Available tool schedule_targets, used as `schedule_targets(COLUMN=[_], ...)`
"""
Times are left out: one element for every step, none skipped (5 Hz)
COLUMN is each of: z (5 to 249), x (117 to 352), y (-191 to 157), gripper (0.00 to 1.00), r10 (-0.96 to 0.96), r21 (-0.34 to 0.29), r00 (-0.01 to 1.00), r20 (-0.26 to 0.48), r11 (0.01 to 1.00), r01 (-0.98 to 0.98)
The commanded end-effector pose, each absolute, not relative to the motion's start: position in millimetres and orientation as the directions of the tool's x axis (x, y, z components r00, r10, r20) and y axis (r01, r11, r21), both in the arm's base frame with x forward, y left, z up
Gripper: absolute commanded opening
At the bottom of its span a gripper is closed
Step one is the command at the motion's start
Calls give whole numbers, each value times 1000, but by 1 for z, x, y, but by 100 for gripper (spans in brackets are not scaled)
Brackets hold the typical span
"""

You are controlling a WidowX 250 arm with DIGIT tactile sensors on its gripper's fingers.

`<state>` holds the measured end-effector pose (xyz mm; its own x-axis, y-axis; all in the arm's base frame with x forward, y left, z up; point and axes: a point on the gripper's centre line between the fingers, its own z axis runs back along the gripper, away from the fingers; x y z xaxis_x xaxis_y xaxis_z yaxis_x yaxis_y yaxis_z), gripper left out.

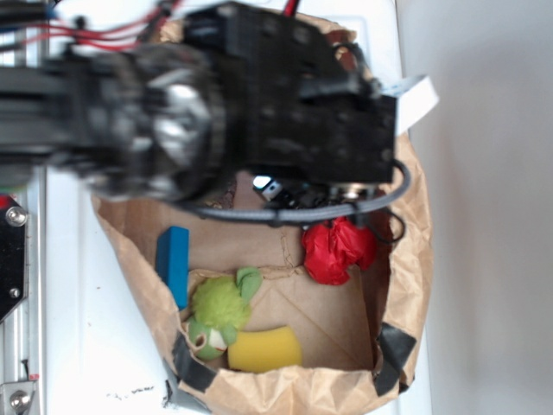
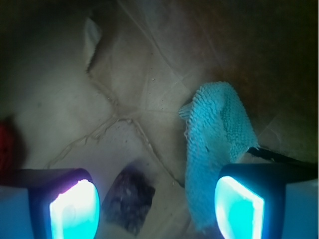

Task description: Grab the blue cloth.

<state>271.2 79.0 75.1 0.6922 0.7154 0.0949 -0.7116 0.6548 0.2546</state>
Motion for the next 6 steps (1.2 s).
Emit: schedule_targets(z=[82, 79, 77, 74, 68, 62], x=[282, 276, 271, 270, 272, 270], y=[101, 101, 99, 99, 100, 102], gripper=[100, 100, 100, 100, 100, 100], r10=[809, 810, 796, 793, 791, 788], r21=[234, 240, 242, 250, 260, 273], r00=[571, 568, 582, 585, 583, 575], r20=[138, 149, 164, 170, 188, 223], r11=[534, 527, 539, 539, 532, 515], r01=[-813, -815, -806, -804, -806, -812])
